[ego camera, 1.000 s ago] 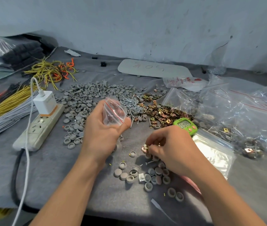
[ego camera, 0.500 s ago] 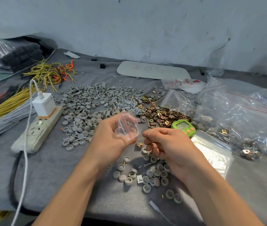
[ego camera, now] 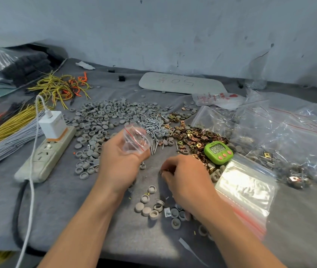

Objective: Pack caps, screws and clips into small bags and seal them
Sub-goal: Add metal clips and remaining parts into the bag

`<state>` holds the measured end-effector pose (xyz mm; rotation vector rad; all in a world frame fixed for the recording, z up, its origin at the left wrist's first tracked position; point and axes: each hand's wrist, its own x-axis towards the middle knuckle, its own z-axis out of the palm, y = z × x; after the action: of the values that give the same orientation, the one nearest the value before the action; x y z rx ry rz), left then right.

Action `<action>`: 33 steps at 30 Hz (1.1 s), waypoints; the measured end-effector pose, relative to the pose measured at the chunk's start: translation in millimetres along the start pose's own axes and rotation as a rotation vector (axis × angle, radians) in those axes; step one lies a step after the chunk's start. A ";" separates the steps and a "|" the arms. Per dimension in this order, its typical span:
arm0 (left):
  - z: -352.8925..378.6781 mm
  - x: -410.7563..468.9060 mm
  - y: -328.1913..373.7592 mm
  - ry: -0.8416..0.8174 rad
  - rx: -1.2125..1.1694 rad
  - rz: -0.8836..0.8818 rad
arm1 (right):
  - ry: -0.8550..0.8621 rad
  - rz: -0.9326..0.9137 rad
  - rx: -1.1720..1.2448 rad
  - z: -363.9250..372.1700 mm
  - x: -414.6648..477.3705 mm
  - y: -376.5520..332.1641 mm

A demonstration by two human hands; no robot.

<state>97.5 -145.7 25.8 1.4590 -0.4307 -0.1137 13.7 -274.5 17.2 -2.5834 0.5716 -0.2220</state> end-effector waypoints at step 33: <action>-10.3 -4.1 1.0 -0.347 -0.108 -0.390 | -0.061 -0.081 1.017 -30.8 -10.9 6.9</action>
<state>97.2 -134.6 25.3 1.4041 -0.4072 -0.6997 -6.3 -288.3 40.1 -1.6148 0.2228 -0.3469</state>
